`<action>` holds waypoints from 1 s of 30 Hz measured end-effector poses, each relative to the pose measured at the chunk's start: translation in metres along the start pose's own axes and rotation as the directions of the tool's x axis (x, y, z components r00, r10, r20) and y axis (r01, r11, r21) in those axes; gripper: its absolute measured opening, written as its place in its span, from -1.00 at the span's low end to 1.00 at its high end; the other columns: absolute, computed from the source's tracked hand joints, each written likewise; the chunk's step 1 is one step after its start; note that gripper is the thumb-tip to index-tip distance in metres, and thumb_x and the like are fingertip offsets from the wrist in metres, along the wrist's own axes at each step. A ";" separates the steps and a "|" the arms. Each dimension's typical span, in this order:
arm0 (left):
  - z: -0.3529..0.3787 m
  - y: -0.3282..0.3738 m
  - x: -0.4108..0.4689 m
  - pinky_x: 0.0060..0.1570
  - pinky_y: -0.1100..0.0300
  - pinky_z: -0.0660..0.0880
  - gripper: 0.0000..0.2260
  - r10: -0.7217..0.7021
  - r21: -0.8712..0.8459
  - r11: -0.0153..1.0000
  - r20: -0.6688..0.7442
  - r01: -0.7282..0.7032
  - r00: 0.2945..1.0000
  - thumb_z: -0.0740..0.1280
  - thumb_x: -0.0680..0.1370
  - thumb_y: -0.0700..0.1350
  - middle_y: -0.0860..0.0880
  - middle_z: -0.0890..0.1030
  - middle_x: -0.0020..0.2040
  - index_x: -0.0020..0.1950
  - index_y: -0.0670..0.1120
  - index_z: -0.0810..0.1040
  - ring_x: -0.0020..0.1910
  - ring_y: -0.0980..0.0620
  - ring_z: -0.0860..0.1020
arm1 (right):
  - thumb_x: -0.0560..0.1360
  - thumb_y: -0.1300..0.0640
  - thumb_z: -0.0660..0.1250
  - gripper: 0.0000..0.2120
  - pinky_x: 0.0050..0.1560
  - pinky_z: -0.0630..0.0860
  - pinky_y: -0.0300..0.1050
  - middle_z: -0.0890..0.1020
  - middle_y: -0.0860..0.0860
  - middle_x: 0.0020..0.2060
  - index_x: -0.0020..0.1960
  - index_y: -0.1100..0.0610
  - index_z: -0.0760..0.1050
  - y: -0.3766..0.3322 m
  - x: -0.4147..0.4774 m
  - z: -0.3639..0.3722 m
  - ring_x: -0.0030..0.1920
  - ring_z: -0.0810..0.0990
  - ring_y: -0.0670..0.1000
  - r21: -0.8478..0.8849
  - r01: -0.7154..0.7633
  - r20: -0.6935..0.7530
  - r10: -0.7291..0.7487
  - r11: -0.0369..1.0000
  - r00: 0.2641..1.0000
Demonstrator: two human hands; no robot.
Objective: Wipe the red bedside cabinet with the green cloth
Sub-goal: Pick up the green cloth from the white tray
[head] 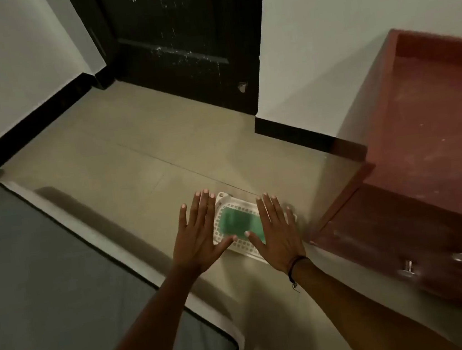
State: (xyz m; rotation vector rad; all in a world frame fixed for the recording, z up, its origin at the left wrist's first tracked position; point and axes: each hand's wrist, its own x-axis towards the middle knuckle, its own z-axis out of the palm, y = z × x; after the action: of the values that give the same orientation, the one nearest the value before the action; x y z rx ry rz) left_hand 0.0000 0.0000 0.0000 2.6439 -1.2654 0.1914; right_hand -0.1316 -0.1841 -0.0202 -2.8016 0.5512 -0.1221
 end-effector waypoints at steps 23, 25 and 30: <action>0.194 -0.035 -0.003 0.58 -0.18 -0.03 -0.11 0.083 -0.086 0.992 -0.087 -0.090 0.993 0.13 0.56 0.41 -0.12 0.04 0.66 0.65 -0.18 0.05 0.65 -0.06 -0.01 | 0.57 -0.34 -0.18 -0.24 0.57 -0.17 0.13 -0.14 0.00 0.62 0.62 0.06 -0.22 0.044 0.056 0.174 0.61 -0.19 0.02 -0.079 0.040 0.085 -0.033 0.996 0.996; 0.193 -0.034 -0.003 0.58 -0.17 -0.03 -0.12 0.069 -0.099 0.992 -0.089 -0.078 0.994 0.10 0.56 0.42 -0.12 0.05 0.66 0.65 -0.18 0.06 0.65 -0.05 -0.01 | 0.60 -0.32 -0.14 -0.25 0.57 -0.18 0.13 -0.14 0.00 0.62 0.62 0.06 -0.22 0.042 0.056 0.176 0.61 -0.20 0.01 -0.083 0.030 0.095 -0.022 0.996 0.995; 0.196 -0.033 -0.004 0.58 -0.20 -0.01 -0.12 0.075 -0.110 0.990 -0.078 -0.083 0.994 0.05 0.56 0.45 -0.12 0.07 0.66 0.65 -0.18 0.08 0.65 -0.05 0.00 | 0.62 -0.30 -0.10 -0.27 0.56 -0.20 0.12 -0.16 0.00 0.62 0.62 0.06 -0.23 0.038 0.059 0.176 0.60 -0.22 0.02 -0.095 0.025 0.117 -0.014 0.995 0.993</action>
State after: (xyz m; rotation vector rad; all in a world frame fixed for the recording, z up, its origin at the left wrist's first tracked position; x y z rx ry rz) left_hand 0.0289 -0.0240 -0.1948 2.4710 -1.3175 0.2204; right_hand -0.0670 -0.1946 -0.1977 -2.8849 0.5153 0.0658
